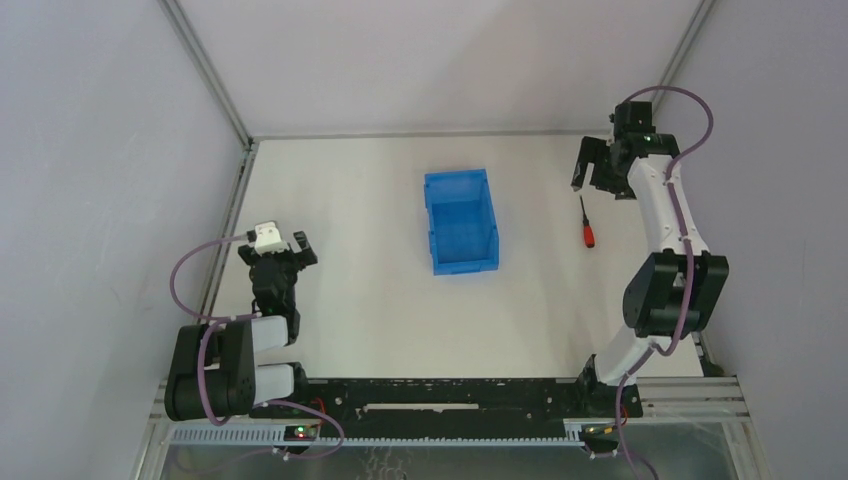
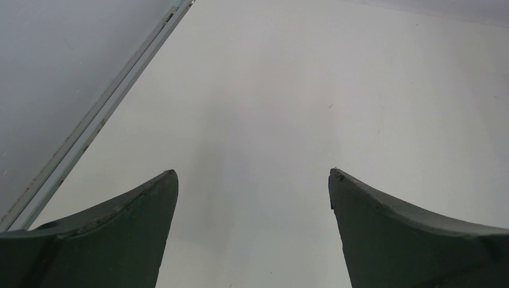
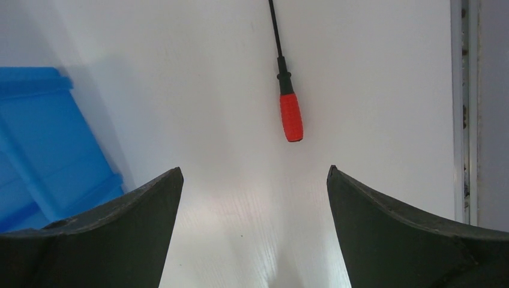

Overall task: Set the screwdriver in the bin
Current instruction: Pick up the screwdriver from the center of the board.

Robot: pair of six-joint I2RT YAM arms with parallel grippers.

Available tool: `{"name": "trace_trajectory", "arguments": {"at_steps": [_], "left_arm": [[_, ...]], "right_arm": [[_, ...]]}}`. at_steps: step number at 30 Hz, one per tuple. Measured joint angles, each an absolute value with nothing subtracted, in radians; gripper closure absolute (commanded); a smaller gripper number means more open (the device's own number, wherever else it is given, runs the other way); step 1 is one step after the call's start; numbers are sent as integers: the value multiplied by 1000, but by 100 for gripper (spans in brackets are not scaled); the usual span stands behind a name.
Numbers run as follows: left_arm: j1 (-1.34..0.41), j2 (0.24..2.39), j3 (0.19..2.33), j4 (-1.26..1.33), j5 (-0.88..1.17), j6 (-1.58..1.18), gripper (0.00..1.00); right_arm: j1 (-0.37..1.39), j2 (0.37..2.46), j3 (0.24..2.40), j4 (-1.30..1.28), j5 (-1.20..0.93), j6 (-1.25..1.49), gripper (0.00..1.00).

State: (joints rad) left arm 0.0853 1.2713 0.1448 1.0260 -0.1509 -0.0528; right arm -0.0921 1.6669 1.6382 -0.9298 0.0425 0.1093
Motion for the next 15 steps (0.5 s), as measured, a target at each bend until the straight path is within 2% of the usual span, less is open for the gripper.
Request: {"name": "trace_trajectory", "arguments": {"at_steps": [15], "left_arm": [[85,1271,145,1026,-151,-53,0]], "right_arm": [[-125,1918,1692,-950,17,65,5]]}}
